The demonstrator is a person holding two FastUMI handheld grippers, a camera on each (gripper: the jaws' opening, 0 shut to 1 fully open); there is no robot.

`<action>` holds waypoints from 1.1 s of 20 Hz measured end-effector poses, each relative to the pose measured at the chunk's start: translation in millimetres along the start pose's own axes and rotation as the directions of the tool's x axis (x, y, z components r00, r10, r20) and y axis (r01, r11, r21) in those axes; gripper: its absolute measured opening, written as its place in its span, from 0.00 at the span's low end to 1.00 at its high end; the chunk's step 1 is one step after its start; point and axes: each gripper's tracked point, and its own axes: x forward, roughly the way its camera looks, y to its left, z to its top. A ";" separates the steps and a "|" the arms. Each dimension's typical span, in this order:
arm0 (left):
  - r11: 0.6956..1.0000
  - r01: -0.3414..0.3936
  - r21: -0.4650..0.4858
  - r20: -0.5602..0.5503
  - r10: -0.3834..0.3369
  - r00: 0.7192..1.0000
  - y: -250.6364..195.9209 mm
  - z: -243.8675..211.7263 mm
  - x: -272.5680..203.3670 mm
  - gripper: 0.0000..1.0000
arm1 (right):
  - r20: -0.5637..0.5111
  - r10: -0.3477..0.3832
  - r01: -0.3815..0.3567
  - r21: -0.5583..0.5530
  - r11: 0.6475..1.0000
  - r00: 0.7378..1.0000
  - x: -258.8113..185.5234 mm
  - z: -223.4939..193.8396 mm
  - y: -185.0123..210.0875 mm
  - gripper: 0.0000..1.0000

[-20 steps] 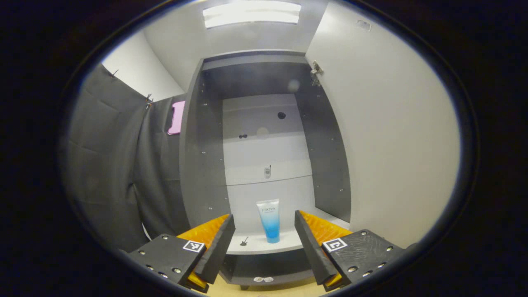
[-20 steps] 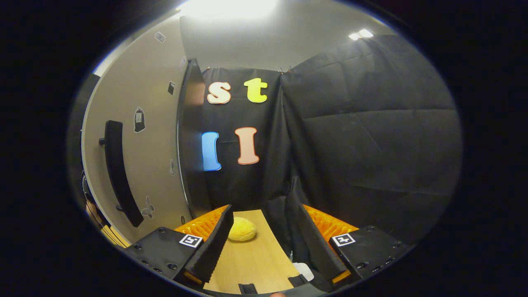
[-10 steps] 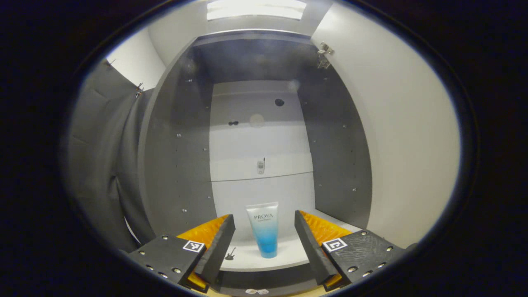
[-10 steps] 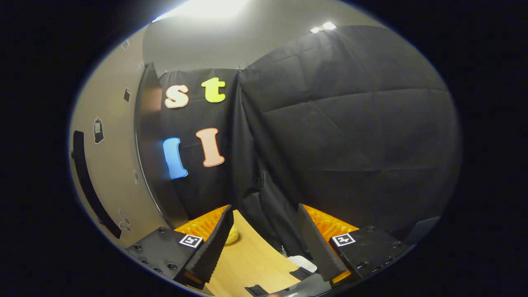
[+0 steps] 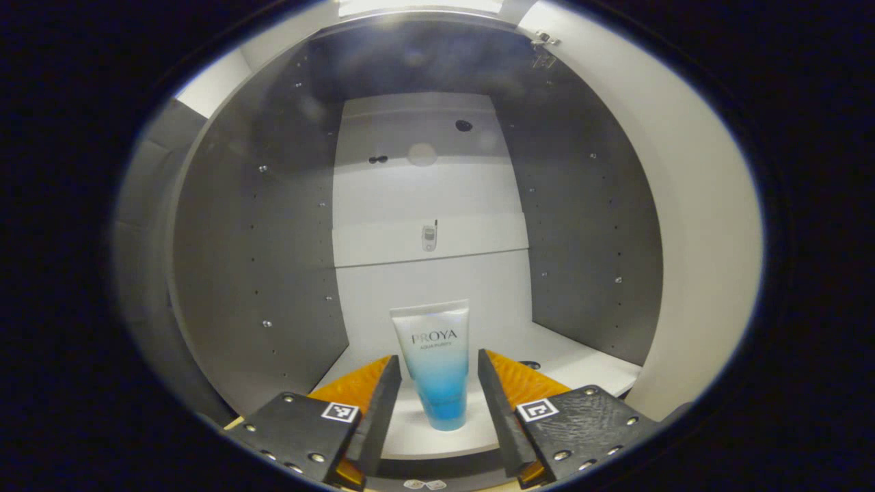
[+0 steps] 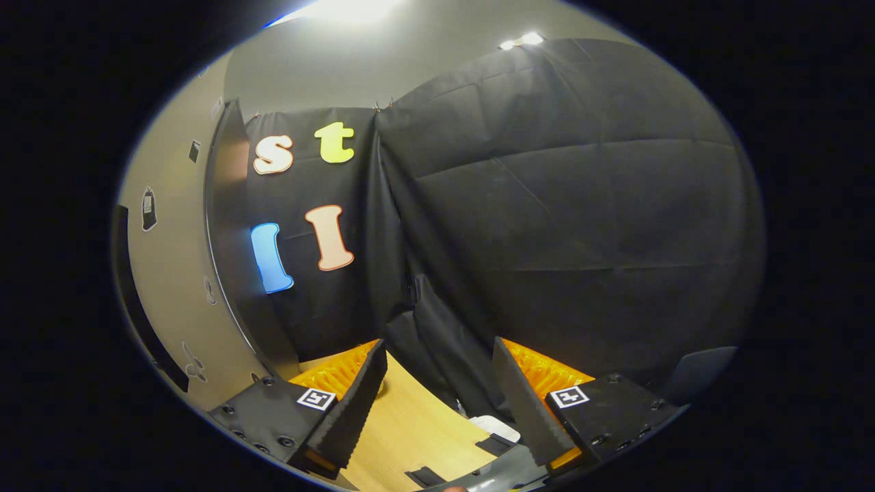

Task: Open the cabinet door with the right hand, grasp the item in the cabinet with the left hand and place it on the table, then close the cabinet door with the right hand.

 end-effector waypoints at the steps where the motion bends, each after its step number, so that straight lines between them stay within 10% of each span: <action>1: 1.000 -0.002 0.000 -0.001 0.002 1.000 0.5 -2.2 3.2 0.65 | 0.003 0.000 0.000 -0.005 1.000 1.000 -1.1 0.3 -0.9 0.98; 3: 1.000 0.000 -0.009 0.001 0.000 1.000 -0.3 -0.4 -2.4 0.51 | 0.002 0.004 -0.004 -0.008 1.000 1.000 -0.4 1.1 -2.2 0.98; 22: 0.994 -0.106 -0.021 0.044 0.107 0.993 43.9 7.6 -134.6 0.52 | -0.021 0.244 -0.245 -0.034 0.969 0.970 14.9 4.5 10.3 0.98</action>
